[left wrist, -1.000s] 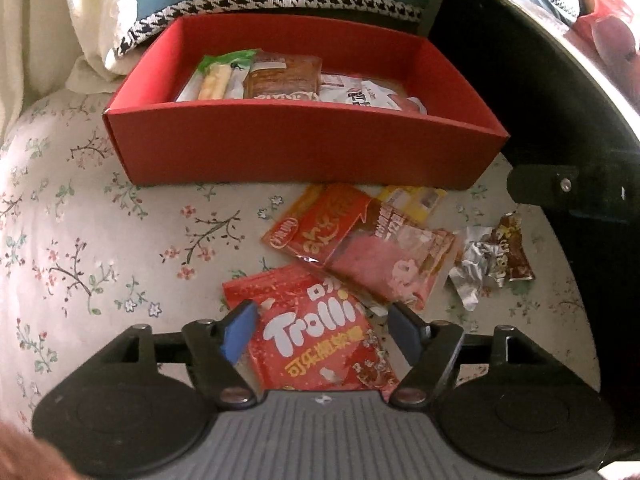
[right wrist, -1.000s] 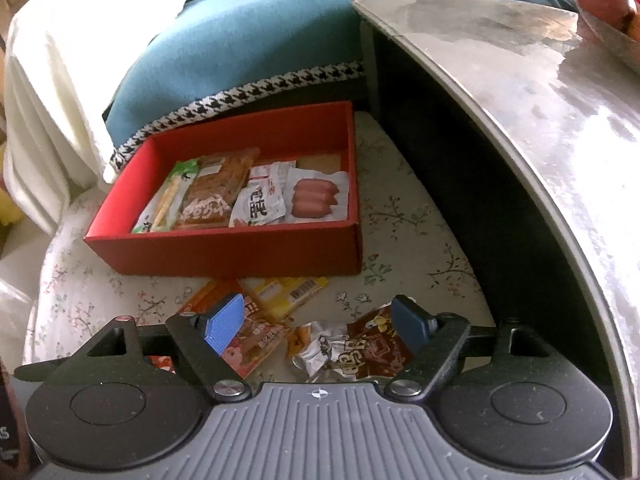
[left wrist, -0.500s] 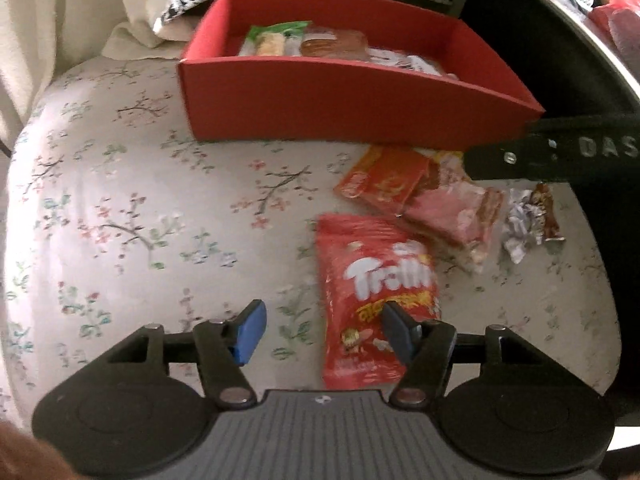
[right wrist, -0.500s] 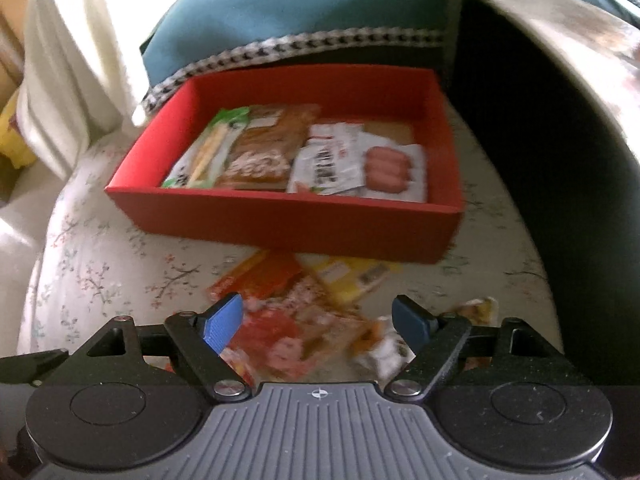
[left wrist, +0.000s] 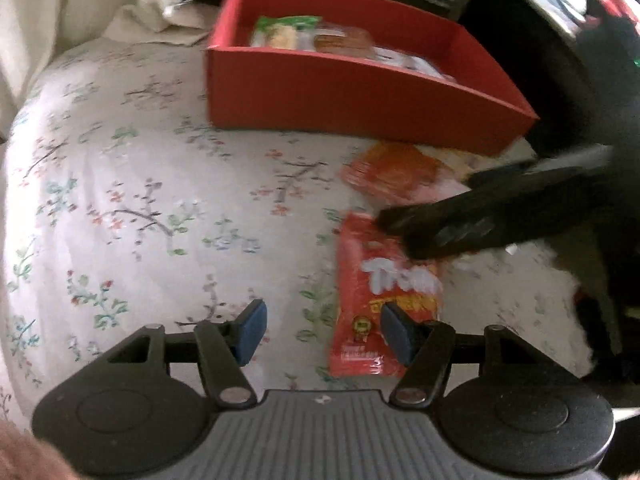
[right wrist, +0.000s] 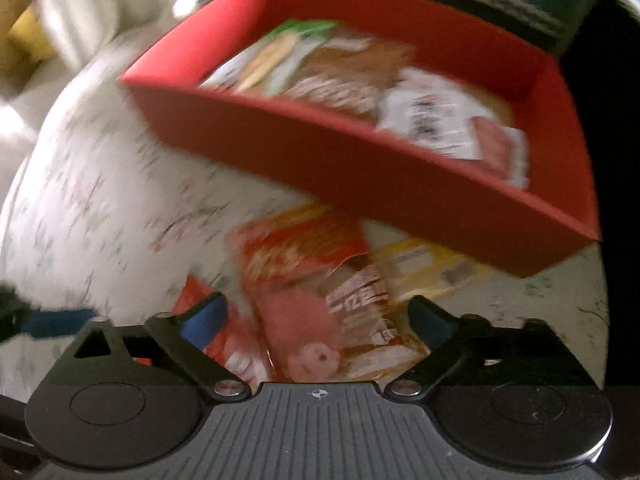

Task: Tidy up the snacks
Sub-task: 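Grasp red Trolli bag with left tool while right tool holds orange meat pack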

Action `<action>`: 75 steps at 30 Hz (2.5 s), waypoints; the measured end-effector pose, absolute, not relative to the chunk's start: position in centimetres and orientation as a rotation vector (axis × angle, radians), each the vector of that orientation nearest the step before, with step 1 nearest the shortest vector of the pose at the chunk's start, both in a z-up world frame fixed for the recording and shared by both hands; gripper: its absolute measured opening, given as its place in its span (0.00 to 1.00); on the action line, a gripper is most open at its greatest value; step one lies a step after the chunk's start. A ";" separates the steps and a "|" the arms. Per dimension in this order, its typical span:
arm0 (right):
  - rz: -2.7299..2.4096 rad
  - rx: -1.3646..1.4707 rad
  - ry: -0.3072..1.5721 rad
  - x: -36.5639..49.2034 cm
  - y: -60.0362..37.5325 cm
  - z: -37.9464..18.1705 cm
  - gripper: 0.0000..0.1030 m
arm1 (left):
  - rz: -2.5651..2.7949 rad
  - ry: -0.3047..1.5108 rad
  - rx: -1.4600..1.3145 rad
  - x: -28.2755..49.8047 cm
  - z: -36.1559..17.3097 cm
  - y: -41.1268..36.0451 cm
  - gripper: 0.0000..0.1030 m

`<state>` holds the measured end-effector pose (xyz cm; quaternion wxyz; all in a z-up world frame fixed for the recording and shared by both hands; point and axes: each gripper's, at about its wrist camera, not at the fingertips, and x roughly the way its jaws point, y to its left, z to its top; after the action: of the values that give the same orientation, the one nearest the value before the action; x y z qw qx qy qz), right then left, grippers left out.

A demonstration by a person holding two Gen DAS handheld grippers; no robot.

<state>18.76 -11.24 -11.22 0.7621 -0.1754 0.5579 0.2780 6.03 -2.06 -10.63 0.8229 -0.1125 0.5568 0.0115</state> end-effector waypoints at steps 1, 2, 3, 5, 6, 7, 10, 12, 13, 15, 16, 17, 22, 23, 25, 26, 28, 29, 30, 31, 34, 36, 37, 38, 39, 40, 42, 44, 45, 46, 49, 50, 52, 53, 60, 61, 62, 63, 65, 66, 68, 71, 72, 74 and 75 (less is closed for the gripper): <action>0.605 -0.411 1.197 18.3 -10.9 -11.6 1.00 | 0.007 1.186 -0.215 5.9 -10.6 -2.7 0.55; 0.600 -0.424 1.178 17.9 -10.8 -11.7 1.00 | -0.003 1.185 -0.191 5.8 -10.6 -3.2 0.55; 0.597 -0.418 1.168 17.7 -10.9 -11.7 1.00 | -0.009 1.186 -0.165 5.7 -10.6 -3.6 0.56; 0.588 -0.385 1.164 17.6 -11.6 -11.3 0.92 | -0.013 1.184 -0.121 5.7 -10.6 -4.4 0.56; 0.576 -0.379 1.157 17.6 -12.0 -11.0 0.85 | -0.014 1.183 -0.110 5.7 -10.6 -4.6 0.56; 0.571 -0.363 1.157 17.5 -12.5 -10.7 0.82 | -0.015 1.184 -0.106 5.7 -10.6 -4.7 0.56; 0.558 -0.353 1.162 16.4 -13.8 -10.3 0.80 | -0.018 1.193 -0.114 5.8 -10.7 -4.8 0.56; 0.554 -0.365 1.159 15.4 -14.5 -10.3 0.78 | -0.022 1.198 -0.110 5.8 -10.7 -4.9 0.56; 0.555 -0.364 1.162 14.9 -15.0 -10.2 0.78 | -0.026 1.198 -0.107 5.7 -10.6 -5.0 0.56; 0.546 -0.346 1.164 14.1 -16.1 -9.7 0.78 | -0.038 1.198 -0.102 5.6 -10.6 -5.2 0.56; 0.531 -0.333 1.168 14.2 -16.6 -9.7 0.78 | -0.042 1.200 -0.100 5.5 -10.6 -5.3 0.56; 0.514 -0.315 1.177 14.3 -17.2 -9.7 0.78 | -0.043 1.200 -0.100 5.4 -10.7 -5.4 0.56; 0.480 -0.275 1.239 13.8 -19.5 -11.0 0.79 | -0.051 1.189 -0.074 6.1 -11.2 -6.1 0.56; 0.484 -0.284 1.234 13.6 -19.4 -11.2 0.79 | -0.058 1.189 -0.054 6.4 -11.4 -6.4 0.58; 0.491 -0.291 1.230 13.5 -19.2 -11.1 0.81 | -0.070 1.188 -0.009 6.7 -11.8 -7.1 0.65; 0.494 -0.289 1.232 13.5 -19.2 -11.2 0.82 | -0.084 1.186 0.018 6.8 -11.9 -7.5 0.70; 0.489 -0.325 1.221 13.5 -18.9 -11.4 0.82 | -0.084 1.178 0.050 7.1 -12.2 -7.9 0.72; 0.483 -0.330 1.216 13.7 -18.9 -11.5 0.82 | -0.081 1.175 0.055 7.3 -12.2 -8.0 0.72; 0.482 -0.325 1.215 13.8 -19.0 -11.5 0.82 | -0.079 1.172 0.055 7.4 -12.2 -8.0 0.72; 0.482 -0.320 1.214 14.1 -19.0 -11.5 0.82 | -0.073 1.170 0.054 7.4 -12.2 -8.0 0.72; 0.483 -0.347 1.197 14.1 -18.9 -11.5 0.81 | -0.070 1.156 0.062 7.1 -12.1 -8.4 0.64; 0.487 -0.349 1.193 14.0 -18.9 -11.4 0.79 | -0.080 1.158 0.042 6.9 -11.8 -8.3 0.51; 0.488 -0.349 1.190 14.0 -18.8 -11.4 0.77 | -0.074 1.162 0.026 7.0 -11.7 -8.1 0.50; 0.490 -0.348 1.192 13.9 -18.8 -11.3 0.77 | -0.068 1.170 0.001 7.0 -11.6 -7.7 0.49; 0.493 -0.350 1.197 13.7 -19.0 -11.2 0.77 | -0.062 1.179 -0.025 7.1 -11.5 -7.3 0.49; 0.496 -0.349 1.203 13.9 -19.1 -11.2 0.76 | -0.061 1.188 -0.041 7.1 -11.4 -6.9 0.49; 0.492 -0.347 1.211 13.4 -19.1 -11.2 0.76 | -0.060 1.204 -0.083 7.0 -11.3 -6.2 0.51; 0.480 -0.347 1.215 12.9 -19.3 -11.1 0.76 | -0.055 1.211 -0.137 7.0 -11.3 -5.9 0.60; 0.468 -0.338 1.221 12.8 -19.6 -11.1 0.76 | -0.053 1.217 -0.159 7.0 -11.4 -6.0 0.65; 0.457 -0.327 1.227 12.8 -19.9 -10.9 0.76 | -0.047 1.224 -0.172 7.1 -11.4 -6.2 0.67; 0.426 -0.294 1.232 12.6 -21.1 -10.7 0.76 | -0.040 1.213 -0.120 7.3 -11.6 -7.5 0.70; 0.417 -0.284 1.236 12.7 -21.4 -10.8 0.76 | -0.028 1.199 -0.084 7.2 -11.7 -7.9 0.70; 0.414 -0.289 1.233 12.6 -21.5 -11.1 0.78 | -0.009 1.182 -0.035 6.9 -11.9 -8.5 0.67; 0.415 -0.296 1.228 12.4 -21.4 -11.1 0.79 | -0.001 1.174 -0.029 6.8 -11.9 -8.5 0.66; 0.411 -0.287 1.225 12.9 -20.8 -11.5 0.91 | 0.010 1.164 -0.035 6.5 -11.4 -7.8 0.53; 0.411 -0.303 1.219 12.8 -20.7 -11.4 0.91 | 0.012 1.166 -0.032 6.5 -11.4 -7.8 0.53; 0.411 -0.306 1.216 12.8 -20.6 -11.4 0.91 | 0.013 1.168 -0.030 6.4 -11.3 -7.7 0.52; 0.414 -0.304 1.216 12.8 -20.4 -11.3 0.88 | 0.017 1.170 -0.032 6.4 -11.2 -7.5 0.51; 0.425 -0.317 1.206 12.4 -20.0 -11.0 0.82 | 0.019 1.175 -0.042 6.3 -11.1 -7.3 0.50; 0.428 -0.325 1.200 12.2 -19.9 -10.8 0.79 | 0.020 1.176 -0.051 6.2 -11.0 -7.0 0.49; 0.441 -0.314 1.210 12.1 -19.9 -10.5 0.75 | 0.018 1.177 -0.064 6.0 -10.7 -6.7 0.49; 0.442 -0.283 1.220 12.0 -20.4 -10.0 0.74 | 0.016 1.161 -0.082 5.9 -10.0 -6.2 0.49; 0.439 -0.277 1.217 11.9 -20.5 -9.8 0.73 | 0.012 1.158 -0.090 5.8 -9.8 -6.0 0.49; 0.441 -0.248 1.206 11.9 -20.7 -9.3 0.73 | 0.012 1.148 -0.108 5.8 -9.3 -5.6 0.49; 0.440 -0.226 1.196 11.9 -20.8 -8.9 0.73 | 0.010 1.141 -0.114 5.7 -9.0 -5.4 0.49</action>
<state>11.87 -20.83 -8.87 0.7979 -0.1055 0.5569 0.2050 5.73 -5.42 -9.03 0.8401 -0.0541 0.5396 0.0047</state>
